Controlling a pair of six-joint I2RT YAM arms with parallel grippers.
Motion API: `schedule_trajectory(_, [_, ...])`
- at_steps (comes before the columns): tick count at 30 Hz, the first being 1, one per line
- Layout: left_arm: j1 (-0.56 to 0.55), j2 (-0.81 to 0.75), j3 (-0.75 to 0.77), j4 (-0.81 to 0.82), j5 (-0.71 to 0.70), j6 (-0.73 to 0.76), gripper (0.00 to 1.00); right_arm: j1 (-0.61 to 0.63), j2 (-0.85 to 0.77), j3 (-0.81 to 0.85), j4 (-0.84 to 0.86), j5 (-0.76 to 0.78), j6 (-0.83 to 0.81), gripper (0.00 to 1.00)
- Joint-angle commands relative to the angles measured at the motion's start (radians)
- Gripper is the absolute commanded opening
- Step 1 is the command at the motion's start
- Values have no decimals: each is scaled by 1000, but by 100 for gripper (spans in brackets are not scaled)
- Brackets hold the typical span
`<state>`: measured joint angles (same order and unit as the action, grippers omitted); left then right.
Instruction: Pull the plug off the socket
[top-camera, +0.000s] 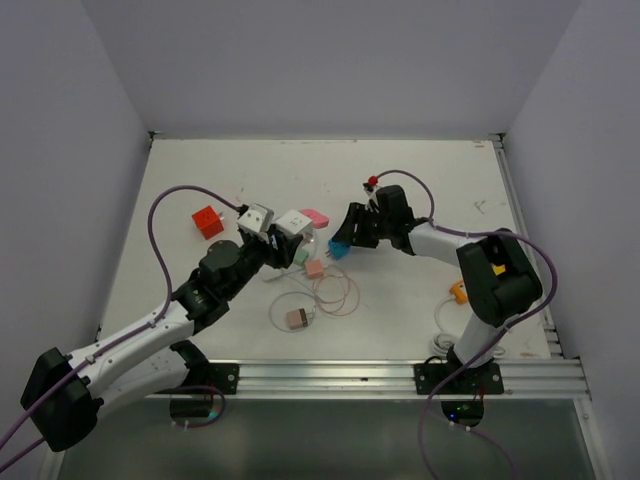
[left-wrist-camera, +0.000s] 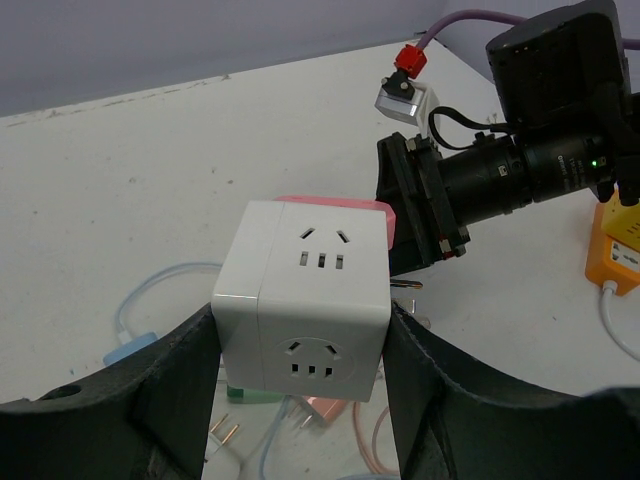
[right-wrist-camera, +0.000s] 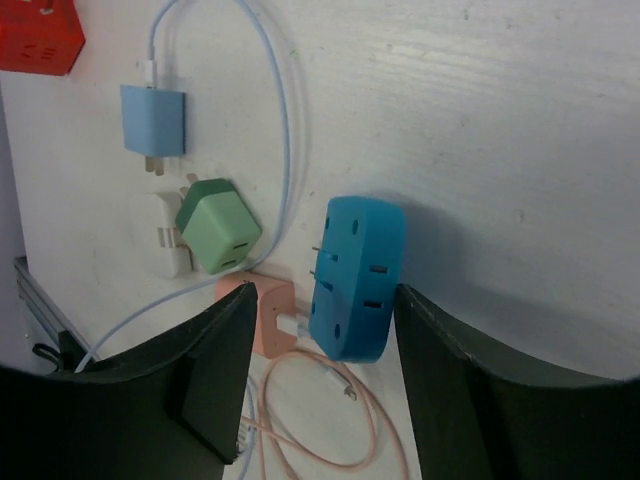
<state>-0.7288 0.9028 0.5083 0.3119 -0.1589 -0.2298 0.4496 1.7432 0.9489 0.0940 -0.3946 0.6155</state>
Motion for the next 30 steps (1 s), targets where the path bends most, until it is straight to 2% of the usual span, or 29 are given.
schedule_trajectory(1, [2,-31,-7,82,22,-16,0,-14,-17,-13,-12,66,9,62])
schedule_trajectory(4, [2,-38,-14,95,32,-16,0,-14,-74,-12,-62,98,-2,73])
schedule_trajectory(15, [0,-39,-42,165,47,-14,0,-15,-350,-47,-82,74,145,96])
schedule_trajectory(25, [2,-27,-44,269,44,-26,0,-15,-435,-87,87,-16,381,99])
schedule_trajectory(30, [-1,14,-37,349,81,-51,0,-15,-429,-88,147,-58,426,99])
